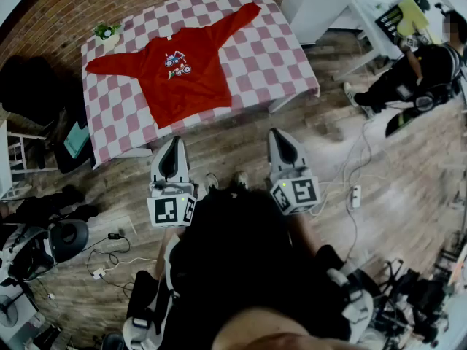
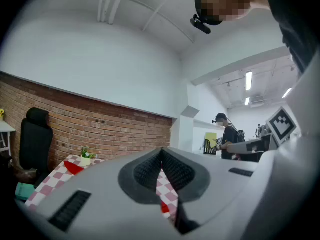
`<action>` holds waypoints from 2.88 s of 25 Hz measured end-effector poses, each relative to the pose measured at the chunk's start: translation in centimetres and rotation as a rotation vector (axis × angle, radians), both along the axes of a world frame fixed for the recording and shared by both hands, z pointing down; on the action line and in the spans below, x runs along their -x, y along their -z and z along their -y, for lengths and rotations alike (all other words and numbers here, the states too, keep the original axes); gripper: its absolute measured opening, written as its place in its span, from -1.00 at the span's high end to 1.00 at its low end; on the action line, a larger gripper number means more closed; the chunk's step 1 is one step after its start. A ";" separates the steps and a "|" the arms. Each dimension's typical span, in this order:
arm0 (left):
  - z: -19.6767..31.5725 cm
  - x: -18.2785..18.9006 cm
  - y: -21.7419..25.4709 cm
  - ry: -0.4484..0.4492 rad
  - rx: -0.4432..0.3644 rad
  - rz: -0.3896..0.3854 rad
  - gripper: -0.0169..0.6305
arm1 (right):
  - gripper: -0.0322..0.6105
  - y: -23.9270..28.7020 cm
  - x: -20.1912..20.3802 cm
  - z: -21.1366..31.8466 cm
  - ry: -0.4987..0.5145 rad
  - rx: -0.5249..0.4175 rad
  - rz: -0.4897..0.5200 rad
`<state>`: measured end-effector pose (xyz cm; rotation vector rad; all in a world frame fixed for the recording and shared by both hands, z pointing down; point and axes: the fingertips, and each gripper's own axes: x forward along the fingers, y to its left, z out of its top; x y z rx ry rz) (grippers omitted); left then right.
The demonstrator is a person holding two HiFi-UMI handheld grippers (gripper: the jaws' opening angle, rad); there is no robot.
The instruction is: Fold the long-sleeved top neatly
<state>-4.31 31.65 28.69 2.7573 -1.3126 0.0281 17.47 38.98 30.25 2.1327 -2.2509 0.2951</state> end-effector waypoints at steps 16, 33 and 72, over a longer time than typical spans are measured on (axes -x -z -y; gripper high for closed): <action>0.0 0.4 0.3 -0.018 -0.004 -0.017 0.92 | 0.85 2.4 0.7 0.1 -0.011 -0.070 -0.018; 1.5 2.9 -2.4 -0.124 0.038 -0.013 0.92 | 0.38 -0.5 5.0 1.7 -0.084 0.004 0.001; 23.2 -18.4 -2.1 0.033 0.097 0.013 0.92 | 0.39 -3.2 -19.1 34.2 0.096 0.068 0.031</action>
